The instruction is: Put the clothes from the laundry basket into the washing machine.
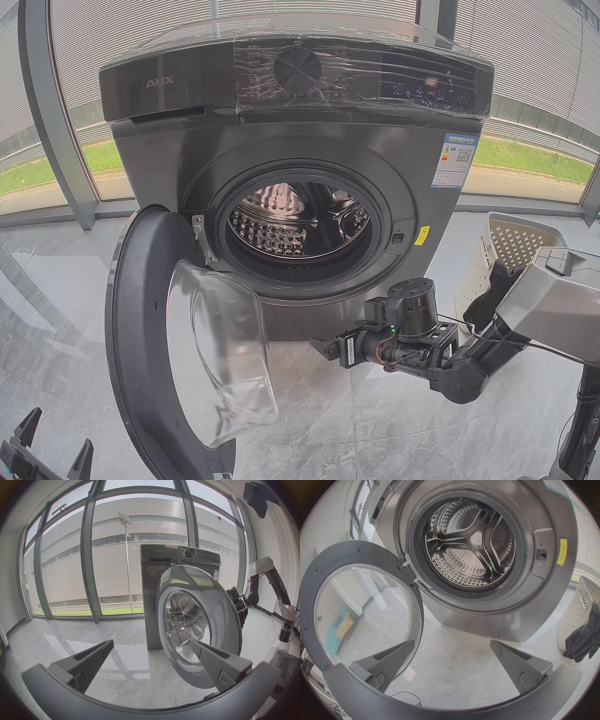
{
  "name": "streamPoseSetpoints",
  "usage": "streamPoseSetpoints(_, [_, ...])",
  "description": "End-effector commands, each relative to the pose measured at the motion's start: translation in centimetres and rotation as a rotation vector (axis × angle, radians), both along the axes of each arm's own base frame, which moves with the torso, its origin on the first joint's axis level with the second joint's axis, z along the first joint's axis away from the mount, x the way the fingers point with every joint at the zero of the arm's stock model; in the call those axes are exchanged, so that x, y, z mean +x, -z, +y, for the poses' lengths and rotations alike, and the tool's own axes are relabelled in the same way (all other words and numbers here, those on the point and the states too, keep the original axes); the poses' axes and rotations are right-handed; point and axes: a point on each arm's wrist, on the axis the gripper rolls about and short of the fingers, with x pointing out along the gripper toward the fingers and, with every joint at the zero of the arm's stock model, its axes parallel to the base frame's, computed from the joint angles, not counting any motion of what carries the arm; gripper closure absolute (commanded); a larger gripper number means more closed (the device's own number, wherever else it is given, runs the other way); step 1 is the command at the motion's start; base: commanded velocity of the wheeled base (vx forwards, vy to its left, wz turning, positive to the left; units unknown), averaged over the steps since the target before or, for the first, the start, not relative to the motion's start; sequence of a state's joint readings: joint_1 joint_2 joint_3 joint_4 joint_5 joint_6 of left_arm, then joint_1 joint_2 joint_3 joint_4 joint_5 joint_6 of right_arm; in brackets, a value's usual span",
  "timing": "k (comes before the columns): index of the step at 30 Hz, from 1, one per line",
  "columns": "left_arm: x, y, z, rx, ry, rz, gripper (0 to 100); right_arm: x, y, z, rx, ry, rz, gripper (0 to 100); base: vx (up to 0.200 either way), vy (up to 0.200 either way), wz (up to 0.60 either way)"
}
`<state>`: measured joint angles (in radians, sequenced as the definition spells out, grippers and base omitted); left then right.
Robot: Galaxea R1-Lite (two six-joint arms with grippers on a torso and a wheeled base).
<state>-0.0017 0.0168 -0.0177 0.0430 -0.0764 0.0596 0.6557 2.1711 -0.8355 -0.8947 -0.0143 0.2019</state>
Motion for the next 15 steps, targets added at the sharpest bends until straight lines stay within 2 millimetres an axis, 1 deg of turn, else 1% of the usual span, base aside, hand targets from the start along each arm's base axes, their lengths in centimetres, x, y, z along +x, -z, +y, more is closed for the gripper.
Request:
streamPoseSetpoints(1, [0.0,0.5,0.0,0.002,-0.001,0.001,0,0.5,0.1,1.7,0.003,-0.029,-0.004,0,-0.200,0.000,0.00])
streamPoseSetpoints(2, [0.0,0.5,0.0,0.002,-0.001,0.001,0,0.4,0.0,2.2,0.006,-0.043,-0.006,0,-0.200,0.000,0.00])
streamPoseSetpoints(3, [0.0,0.5,0.0,0.002,-0.001,0.001,0,0.4,0.0,2.2,0.006,-0.043,-0.006,0,0.000,0.000,0.00])
streamPoseSetpoints(4, [0.0,0.5,0.0,0.002,-0.001,0.001,0,0.3,0.1,3.1,0.007,-0.060,-0.005,0,0.000,0.000,0.00])
streamPoseSetpoints(5, [0.0,0.5,0.0,0.002,-0.001,0.001,0,0.3,0.1,3.5,0.008,-0.071,-0.004,0,0.000,0.000,0.00])
streamPoseSetpoints(7, [0.0,0.5,0.0,0.002,-0.001,0.001,0,0.1,0.5,4.3,0.008,-0.086,-0.004,0,0.000,0.000,0.00])
streamPoseSetpoints(8, [0.0,0.5,0.0,0.002,-0.001,0.001,0,0.1,0.5,4.3,0.008,-0.086,-0.004,0,0.000,0.000,0.00])
streamPoseSetpoints(9, [0.0,0.5,0.0,0.002,-0.001,0.001,0,0.1,1.2,5.0,0.004,-0.098,0.001,0,0.000,0.000,0.00])
streamPoseSetpoints(10, [0.0,0.5,0.0,0.002,-0.001,0.001,0,0.1,1.4,5.4,0.003,-0.101,0.002,0,0.000,0.000,0.00])
streamPoseSetpoints(14, [0.0,0.5,0.0,0.000,-0.001,0.001,0,0.0,1.9,6.0,0.006,-0.111,0.004,0,0.000,0.000,0.00])
streamPoseSetpoints(15, [0.0,0.5,0.0,0.000,-0.001,0.001,0,0.0,2.0,6.1,0.009,-0.112,0.003,0,-0.200,0.000,0.00])
